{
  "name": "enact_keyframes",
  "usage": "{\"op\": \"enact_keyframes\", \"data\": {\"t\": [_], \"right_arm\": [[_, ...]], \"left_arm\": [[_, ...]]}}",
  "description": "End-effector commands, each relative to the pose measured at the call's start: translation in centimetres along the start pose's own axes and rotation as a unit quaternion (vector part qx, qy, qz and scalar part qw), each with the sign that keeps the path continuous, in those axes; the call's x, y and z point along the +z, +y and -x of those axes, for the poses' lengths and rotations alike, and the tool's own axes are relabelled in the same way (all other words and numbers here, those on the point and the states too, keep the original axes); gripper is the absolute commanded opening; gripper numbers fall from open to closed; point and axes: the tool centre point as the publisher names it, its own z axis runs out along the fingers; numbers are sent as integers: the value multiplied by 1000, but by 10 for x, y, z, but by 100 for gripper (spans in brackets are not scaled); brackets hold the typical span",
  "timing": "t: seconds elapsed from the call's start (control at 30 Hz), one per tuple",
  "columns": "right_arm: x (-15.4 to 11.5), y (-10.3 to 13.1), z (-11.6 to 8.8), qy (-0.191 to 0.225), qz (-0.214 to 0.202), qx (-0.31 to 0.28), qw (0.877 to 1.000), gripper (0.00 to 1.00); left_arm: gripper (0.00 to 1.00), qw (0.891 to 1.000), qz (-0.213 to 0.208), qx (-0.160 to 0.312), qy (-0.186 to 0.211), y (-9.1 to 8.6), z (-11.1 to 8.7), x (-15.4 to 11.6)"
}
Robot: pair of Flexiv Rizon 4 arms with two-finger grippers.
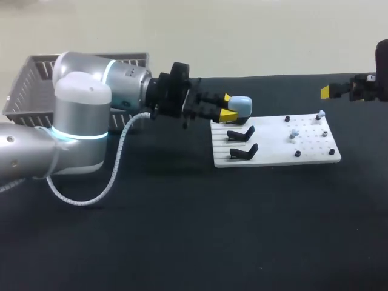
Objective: Pick up each earbud case from the left stands, insert the matching earbuds, close the lid, and place the case in the box.
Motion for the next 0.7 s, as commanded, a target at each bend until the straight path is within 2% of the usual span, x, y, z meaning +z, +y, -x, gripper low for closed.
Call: {"op": "enact_keyframes", "data": {"t": [0.03,0.27,0.47,0.7], "right_arm": [[0,0,0,0,-1,0,1000,100],[-20,49,-21,12,-5,-50,999,100],[-37,93,-36,27,3,-70,997,100],[-41,136,-41,54,1,-74,996,100]], "left_arm": [[0,1000,-1,0,0,1,-1,0],[0,1000,-1,0,0,1,-1,0],[0,1000,-1,0,0,1,-1,0],[0,1000,-1,0,0,1,-1,0]]}}
